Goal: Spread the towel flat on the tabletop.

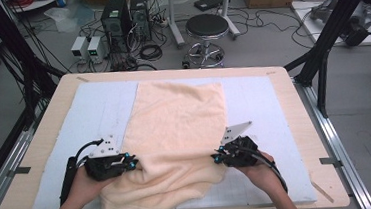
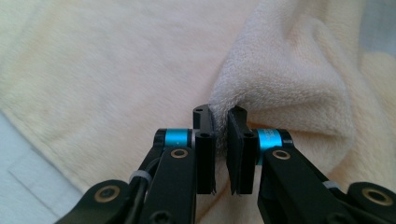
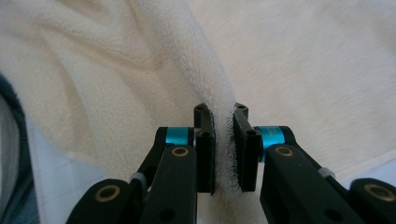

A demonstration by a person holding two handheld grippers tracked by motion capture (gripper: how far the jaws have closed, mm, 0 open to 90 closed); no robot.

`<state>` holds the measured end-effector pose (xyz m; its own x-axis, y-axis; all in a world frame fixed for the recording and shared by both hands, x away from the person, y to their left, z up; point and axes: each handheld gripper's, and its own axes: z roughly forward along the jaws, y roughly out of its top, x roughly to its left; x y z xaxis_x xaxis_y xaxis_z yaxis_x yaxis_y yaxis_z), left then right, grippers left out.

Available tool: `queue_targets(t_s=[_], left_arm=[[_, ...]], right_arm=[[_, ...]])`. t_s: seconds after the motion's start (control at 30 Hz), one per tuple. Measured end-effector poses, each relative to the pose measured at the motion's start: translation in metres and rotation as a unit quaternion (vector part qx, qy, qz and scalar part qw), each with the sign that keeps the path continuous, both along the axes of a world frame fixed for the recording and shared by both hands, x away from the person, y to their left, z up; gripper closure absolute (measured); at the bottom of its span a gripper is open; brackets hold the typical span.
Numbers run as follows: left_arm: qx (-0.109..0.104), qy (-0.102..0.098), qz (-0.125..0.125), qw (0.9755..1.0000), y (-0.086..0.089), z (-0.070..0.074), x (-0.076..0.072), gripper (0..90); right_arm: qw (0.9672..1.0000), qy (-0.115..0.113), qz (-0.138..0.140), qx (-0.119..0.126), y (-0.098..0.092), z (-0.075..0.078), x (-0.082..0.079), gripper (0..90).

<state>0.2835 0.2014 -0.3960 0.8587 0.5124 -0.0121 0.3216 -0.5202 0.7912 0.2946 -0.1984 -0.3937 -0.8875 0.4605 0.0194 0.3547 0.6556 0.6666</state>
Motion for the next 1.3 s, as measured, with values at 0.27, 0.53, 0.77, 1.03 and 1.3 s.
queue_targets(t_s=[0.27,0.53,0.77,1.03,1.3], left_arm=[[0.019,-0.008,0.073,0.9971,-0.010,0.004,0.053,82.2],[0.032,0.019,0.122,0.9918,-0.023,-0.017,0.104,81.7],[0.017,0.044,0.133,0.9900,-0.010,-0.025,0.111,66.1],[0.004,0.006,0.123,0.9924,0.014,-0.006,0.087,57.9],[-0.002,-0.013,0.082,0.9966,0.024,-0.006,0.042,49.5]], right_arm=[[0.9987,-0.027,-0.028,-0.033,0.008,0.012,0.047,81.7],[0.9961,-0.010,-0.079,-0.037,0.009,-0.016,0.100,79.8],[0.9950,-0.004,-0.098,-0.018,0.005,-0.024,0.110,63.1],[0.9955,-0.036,-0.083,0.026,-0.006,0.005,0.077,52.5],[0.9981,-0.040,-0.032,0.034,0.009,0.015,0.034,47.7]])
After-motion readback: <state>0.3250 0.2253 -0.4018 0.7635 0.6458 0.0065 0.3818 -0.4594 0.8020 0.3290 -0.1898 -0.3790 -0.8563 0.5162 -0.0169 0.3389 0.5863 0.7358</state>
